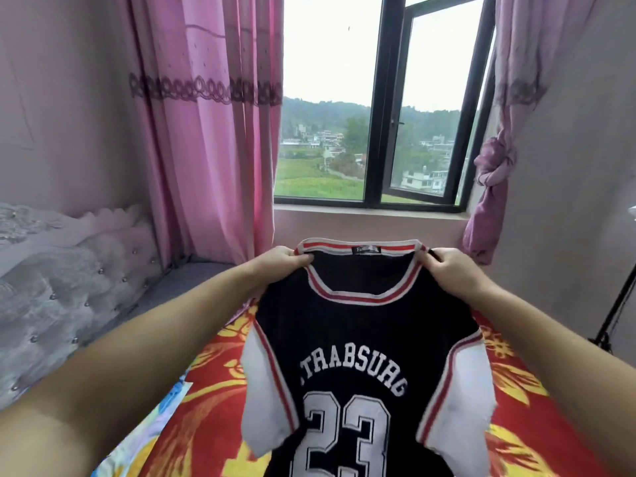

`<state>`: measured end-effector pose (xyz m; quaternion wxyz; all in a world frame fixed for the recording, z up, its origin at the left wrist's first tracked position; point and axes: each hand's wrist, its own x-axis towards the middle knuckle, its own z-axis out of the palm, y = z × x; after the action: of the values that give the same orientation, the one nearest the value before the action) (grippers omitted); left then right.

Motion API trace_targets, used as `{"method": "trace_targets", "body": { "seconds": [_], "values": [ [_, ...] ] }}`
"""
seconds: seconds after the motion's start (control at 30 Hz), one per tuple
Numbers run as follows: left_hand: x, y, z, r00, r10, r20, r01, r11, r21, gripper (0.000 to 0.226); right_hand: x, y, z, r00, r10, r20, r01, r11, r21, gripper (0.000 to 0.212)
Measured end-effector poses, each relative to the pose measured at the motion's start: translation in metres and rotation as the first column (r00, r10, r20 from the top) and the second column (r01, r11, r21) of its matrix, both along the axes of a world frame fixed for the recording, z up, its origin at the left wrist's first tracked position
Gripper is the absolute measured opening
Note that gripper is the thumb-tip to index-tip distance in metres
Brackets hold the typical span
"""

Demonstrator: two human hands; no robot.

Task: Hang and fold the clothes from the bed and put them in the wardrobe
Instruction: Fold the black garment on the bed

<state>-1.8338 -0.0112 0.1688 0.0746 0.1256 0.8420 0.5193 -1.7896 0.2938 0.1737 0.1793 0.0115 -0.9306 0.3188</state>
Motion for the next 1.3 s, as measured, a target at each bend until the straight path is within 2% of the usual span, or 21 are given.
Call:
{"method": "trace_targets", "body": {
  "seconds": [0.07, 0.2, 0.33, 0.4, 0.43, 0.47, 0.5, 0.53, 0.57, 0.6, 0.63, 0.67, 0.7, 0.77, 0.83, 0.93, 1.0, 1.1, 1.23, 1.3],
  "values": [
    [0.011, 0.030, 0.001, 0.997, 0.013, 0.078, -0.019, 0.997, 0.073, 0.026, -0.002, -0.030, -0.003, 0.999, -0.004, -0.045, 0.009, 0.994, 0.110, 0.054],
    [0.030, 0.079, 0.004, 0.978, -0.068, 0.197, 0.008, 0.956, 0.292, 0.019, 0.000, -0.085, -0.009, 0.985, 0.158, -0.073, -0.152, 0.985, 0.084, 0.046],
    [0.036, 0.079, 0.016, 0.946, -0.076, 0.314, -0.081, 0.885, 0.459, 0.022, 0.006, -0.092, -0.004, 0.898, 0.424, 0.121, -0.410, 0.903, -0.128, 0.039],
    [0.039, 0.070, 0.020, 0.943, -0.156, 0.293, 0.000, 0.883, 0.470, 0.026, 0.008, -0.083, -0.004, 0.870, 0.441, 0.220, -0.440, 0.896, -0.055, 0.045],
    [0.040, 0.066, 0.022, 0.954, -0.175, 0.243, 0.051, 0.895, 0.444, 0.027, 0.008, -0.078, -0.004, 0.881, 0.423, 0.213, -0.438, 0.898, 0.026, 0.046],
    [0.040, 0.064, 0.022, 0.977, -0.168, 0.132, 0.108, 0.920, 0.377, 0.026, 0.008, -0.074, -0.003, 0.894, 0.417, 0.165, -0.433, 0.898, 0.079, 0.044],
    [0.040, 0.061, 0.022, 0.988, -0.142, -0.057, 0.152, 0.953, 0.263, 0.020, 0.008, -0.071, -0.002, 0.899, 0.423, 0.113, -0.433, 0.897, 0.088, 0.041],
    [0.040, 0.058, 0.022, 0.947, -0.119, -0.299, 0.150, 0.985, 0.084, 0.021, 0.009, -0.067, 0.001, 0.896, 0.435, 0.088, -0.441, 0.895, 0.065, 0.041],
    [0.037, 0.055, 0.023, 0.831, -0.136, -0.539, 0.066, 0.987, -0.148, 0.037, 0.011, -0.065, 0.004, 0.889, 0.449, 0.088, -0.453, 0.891, 0.038, 0.042],
    [0.035, 0.053, 0.025, 0.692, -0.221, -0.687, -0.060, 0.931, -0.359, 0.059, 0.014, -0.064, 0.008, 0.880, 0.463, 0.101, -0.469, 0.883, 0.037, 0.044],
    [0.033, 0.051, 0.028, 0.622, -0.325, -0.712, -0.158, 0.839, -0.521, 0.076, 0.017, -0.064, 0.012, 0.869, 0.484, 0.107, -0.491, 0.869, 0.057, 0.046],
    [0.031, 0.051, 0.032, 0.632, -0.397, -0.666, -0.184, 0.758, -0.626, 0.084, 0.019, -0.065, 0.015, 0.855, 0.507, 0.110, -0.516, 0.853, 0.078, 0.047],
    [0.029, 0.051, 0.037, 0.687, -0.432, -0.584, -0.128, 0.720, -0.682, 0.080, 0.021, -0.066, 0.018, 0.842, 0.527, 0.114, -0.537, 0.839, 0.092, 0.046],
    [0.025, 0.051, 0.044, 0.811, -0.437, -0.388, 0.122, 0.776, -0.618, 0.041, 0.025, -0.068, 0.022, 0.841, 0.527, 0.123, -0.539, 0.835, 0.109, 0.043],
    [0.022, 0.050, 0.049, 0.844, -0.420, -0.332, 0.198, 0.821, -0.536, 0.004, 0.025, -0.065, 0.020, 0.880, 0.456, 0.133, -0.471, 0.874, 0.119, 0.039],
    [0.018, 0.055, 0.058, 0.827, -0.410, -0.384, 0.140, 0.813, -0.565, 0.017, 0.027, -0.055, 0.005, 0.904, 0.369, 0.218, -0.391, 0.918, 0.065, 0.029],
    [0.018, 0.062, 0.067, 0.821, -0.413, -0.394, 0.126, 0.804, -0.581, 0.022, 0.030, -0.047, -0.011, 0.868, 0.377, 0.322, -0.381, 0.923, -0.054, 0.027],
    [0.019, 0.067, 0.080, 0.814, -0.444, -0.375, 0.148, 0.782, -0.605, 0.021, 0.031, -0.029, -0.034, 0.835, 0.375, 0.404, -0.348, 0.927, -0.141, 0.021],
    [0.016, 0.071, 0.084, 0.825, -0.452, -0.340, 0.173, 0.774, -0.609, 0.015, 0.029, -0.012, -0.065, 0.868, 0.332, 0.370, -0.228, 0.927, -0.297, 0.025],
    [0.015, 0.071, 0.084, 0.832, -0.453, -0.320, 0.183, 0.769, -0.613, 0.020, 0.028, -0.011, -0.072, 0.901, 0.312, 0.303, -0.201, 0.916, -0.346, 0.023]
  ]
}}
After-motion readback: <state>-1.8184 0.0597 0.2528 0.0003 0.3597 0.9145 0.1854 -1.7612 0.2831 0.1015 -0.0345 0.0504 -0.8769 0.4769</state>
